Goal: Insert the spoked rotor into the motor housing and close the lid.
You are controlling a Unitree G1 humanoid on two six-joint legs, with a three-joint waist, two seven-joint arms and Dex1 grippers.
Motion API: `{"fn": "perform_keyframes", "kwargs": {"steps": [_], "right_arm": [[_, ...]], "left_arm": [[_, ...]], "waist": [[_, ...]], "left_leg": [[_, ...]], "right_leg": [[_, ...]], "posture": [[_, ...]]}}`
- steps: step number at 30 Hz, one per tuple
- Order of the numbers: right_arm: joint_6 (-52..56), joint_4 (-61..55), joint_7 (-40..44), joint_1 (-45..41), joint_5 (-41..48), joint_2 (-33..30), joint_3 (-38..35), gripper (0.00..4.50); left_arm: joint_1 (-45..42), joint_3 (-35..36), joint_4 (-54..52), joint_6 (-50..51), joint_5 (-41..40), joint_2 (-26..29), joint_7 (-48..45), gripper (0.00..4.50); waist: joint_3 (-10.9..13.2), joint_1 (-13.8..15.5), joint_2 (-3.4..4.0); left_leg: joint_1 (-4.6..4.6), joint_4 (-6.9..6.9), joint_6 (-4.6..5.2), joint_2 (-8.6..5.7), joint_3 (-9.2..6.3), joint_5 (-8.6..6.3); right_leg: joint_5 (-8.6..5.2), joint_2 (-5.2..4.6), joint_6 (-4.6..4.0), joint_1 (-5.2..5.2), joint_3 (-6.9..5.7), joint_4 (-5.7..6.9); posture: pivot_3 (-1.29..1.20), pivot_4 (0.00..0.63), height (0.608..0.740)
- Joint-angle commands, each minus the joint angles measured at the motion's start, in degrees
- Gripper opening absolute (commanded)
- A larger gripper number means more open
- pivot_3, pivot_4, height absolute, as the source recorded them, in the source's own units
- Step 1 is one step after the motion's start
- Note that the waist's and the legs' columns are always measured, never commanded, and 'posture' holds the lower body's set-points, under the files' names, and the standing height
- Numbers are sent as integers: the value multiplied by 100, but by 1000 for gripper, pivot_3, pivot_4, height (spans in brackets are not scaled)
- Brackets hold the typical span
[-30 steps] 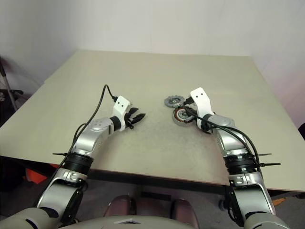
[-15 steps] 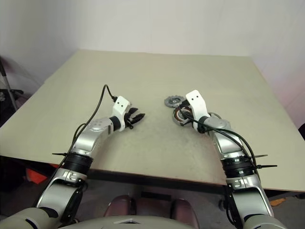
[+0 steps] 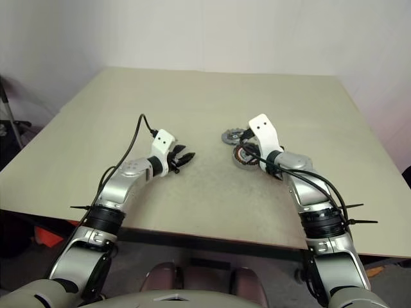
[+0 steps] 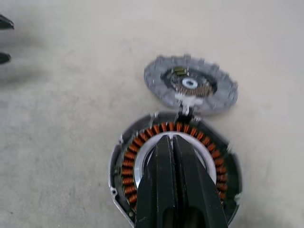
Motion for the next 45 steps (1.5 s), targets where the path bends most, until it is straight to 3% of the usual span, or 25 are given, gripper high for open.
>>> {"fn": "perform_keyframes", "kwargs": {"steps": [1, 13, 23, 31, 37, 40, 45], "right_arm": [[-37, -96, -7, -54, 2, -63, -110, 46], [-359, 484, -79, 135, -105, -3, -20, 46], [-273, -349, 72, 75, 65, -223, -224, 46], [-81, -433, -104, 158, 124, -154, -500, 46], [166, -653, -171, 380, 362, -304, -1127, 46], [422, -730, -151, 575, 640, -531, -1808, 642], [1224, -598, -509, 522, 1049, -568, -2839, 2224]], "left_arm": [[-72, 46, -111, -80, -20, 29, -13, 2428], [-60, 42, -149, -65, -19, 48, -36, 2428], [-141, 169, -247, -21, -152, 149, -147, 2428], [-104, 164, -538, 62, -276, 109, -219, 2428], [61, 119, -721, 131, -305, 85, -208, 2428], [106, 92, -725, 134, -308, 55, -211, 2428], [62, 50, -594, 104, -301, -20, -239, 2428]], "waist": [[0, 0, 0], [0, -3, 0], [0, 0, 0], [0, 3, 0], [0, 3, 0], [0, 30, 0], [0, 6, 1]], "left_leg": [[0, 0, 0, 0, 0, 0], [1, 0, 0, 0, 0, 0], [0, -1, 0, 1, 0, 0], [0, 0, -1, 0, 0, 0], [-1, 0, -1, 0, 0, 0], [-1, 0, 0, -2, 0, 0], [5, 0, -2, -1, 1, 2]], "right_leg": [[0, 0, 0, 0, 0, 0], [0, 0, 0, 0, 0, 0], [0, 0, 0, 0, 0, 0], [0, 0, 0, 0, 0, 0], [0, 0, 0, 0, 0, 0], [0, -1, 0, 2, 0, -2], [0, 0, 0, 2, 0, 2]], "posture": [[0, 0, 740], [0, 0, 740], [0, 0, 740], [0, 0, 740], [0, 0, 740], [0, 0, 740], [0, 0, 740]]}}
